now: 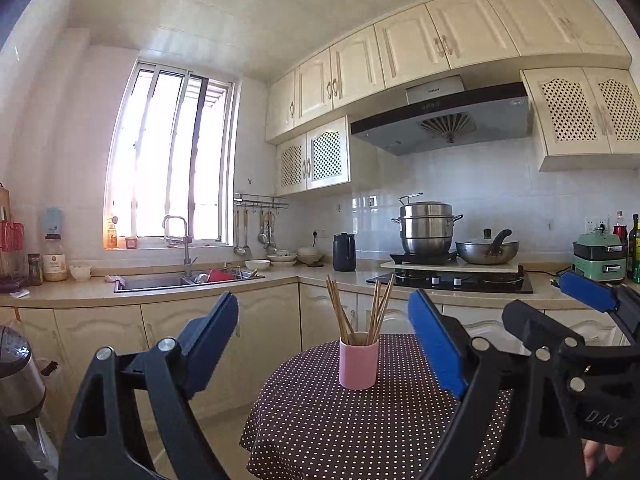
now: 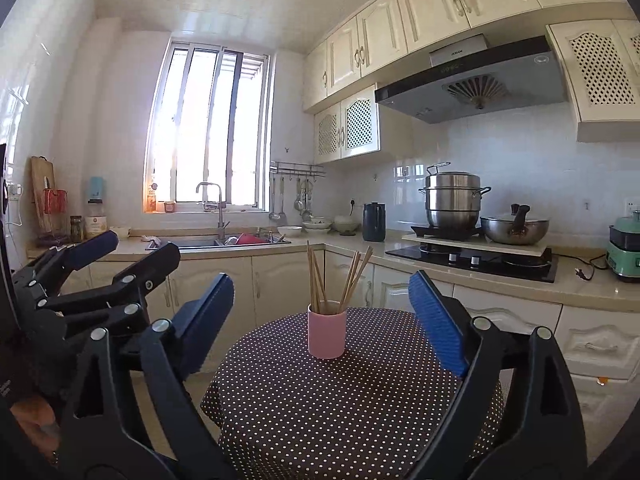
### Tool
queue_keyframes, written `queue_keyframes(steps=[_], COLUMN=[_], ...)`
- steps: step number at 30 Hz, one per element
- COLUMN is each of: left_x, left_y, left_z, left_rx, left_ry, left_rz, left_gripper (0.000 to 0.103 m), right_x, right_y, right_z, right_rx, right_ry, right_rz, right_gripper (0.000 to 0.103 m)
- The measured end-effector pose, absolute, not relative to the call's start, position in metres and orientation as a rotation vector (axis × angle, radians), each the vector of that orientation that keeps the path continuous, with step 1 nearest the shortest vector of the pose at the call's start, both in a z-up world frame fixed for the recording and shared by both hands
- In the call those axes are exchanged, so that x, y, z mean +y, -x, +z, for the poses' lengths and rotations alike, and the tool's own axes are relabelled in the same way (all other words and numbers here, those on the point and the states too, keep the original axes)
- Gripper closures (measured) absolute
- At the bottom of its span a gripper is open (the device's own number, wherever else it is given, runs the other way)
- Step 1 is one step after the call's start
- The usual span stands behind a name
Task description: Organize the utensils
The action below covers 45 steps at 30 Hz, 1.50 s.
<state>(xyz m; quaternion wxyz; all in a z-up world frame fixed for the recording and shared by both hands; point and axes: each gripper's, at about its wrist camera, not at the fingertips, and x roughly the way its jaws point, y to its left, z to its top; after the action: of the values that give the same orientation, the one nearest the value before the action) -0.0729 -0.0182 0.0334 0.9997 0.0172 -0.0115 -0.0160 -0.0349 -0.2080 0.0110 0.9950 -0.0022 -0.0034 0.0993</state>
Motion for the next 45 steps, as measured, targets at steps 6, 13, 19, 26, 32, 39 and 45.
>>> queue_keyframes(steps=[6, 13, 19, 26, 32, 39, 45], left_x=[-0.019, -0.015, -0.016, -0.015, -0.017, -0.016, -0.017], left_y=[0.094, 0.099, 0.098, 0.099, 0.100, 0.103, 0.105], left_z=[0.040, 0.044, 0.042, 0.039, 0.038, 0.036, 0.035], left_rx=[-0.049, -0.065, -0.063, -0.066, -0.069, -0.075, -0.079], left_ry=[-0.035, -0.024, -0.022, -0.026, -0.032, -0.039, -0.043], left_rz=[-0.037, -0.039, -0.035, -0.028, -0.022, -0.017, -0.014], left_gripper=[0.018, 0.018, 0.018, 0.018, 0.018, 0.018, 0.018], right_x=[-0.208, -0.204, -0.202, -0.203, -0.203, -0.203, -0.205], right_y=[0.054, 0.060, 0.060, 0.060, 0.061, 0.062, 0.061], right_z=[0.018, 0.021, 0.020, 0.018, 0.018, 0.014, 0.013], right_rx=[-0.033, -0.044, -0.038, -0.029, -0.024, -0.017, -0.016], right_ry=[0.021, 0.032, 0.032, 0.029, 0.025, 0.019, 0.017], right_rz=[0.186, 0.183, 0.190, 0.191, 0.191, 0.194, 0.195], right_gripper=[0.015, 0.015, 0.015, 0.015, 0.015, 0.015, 0.015])
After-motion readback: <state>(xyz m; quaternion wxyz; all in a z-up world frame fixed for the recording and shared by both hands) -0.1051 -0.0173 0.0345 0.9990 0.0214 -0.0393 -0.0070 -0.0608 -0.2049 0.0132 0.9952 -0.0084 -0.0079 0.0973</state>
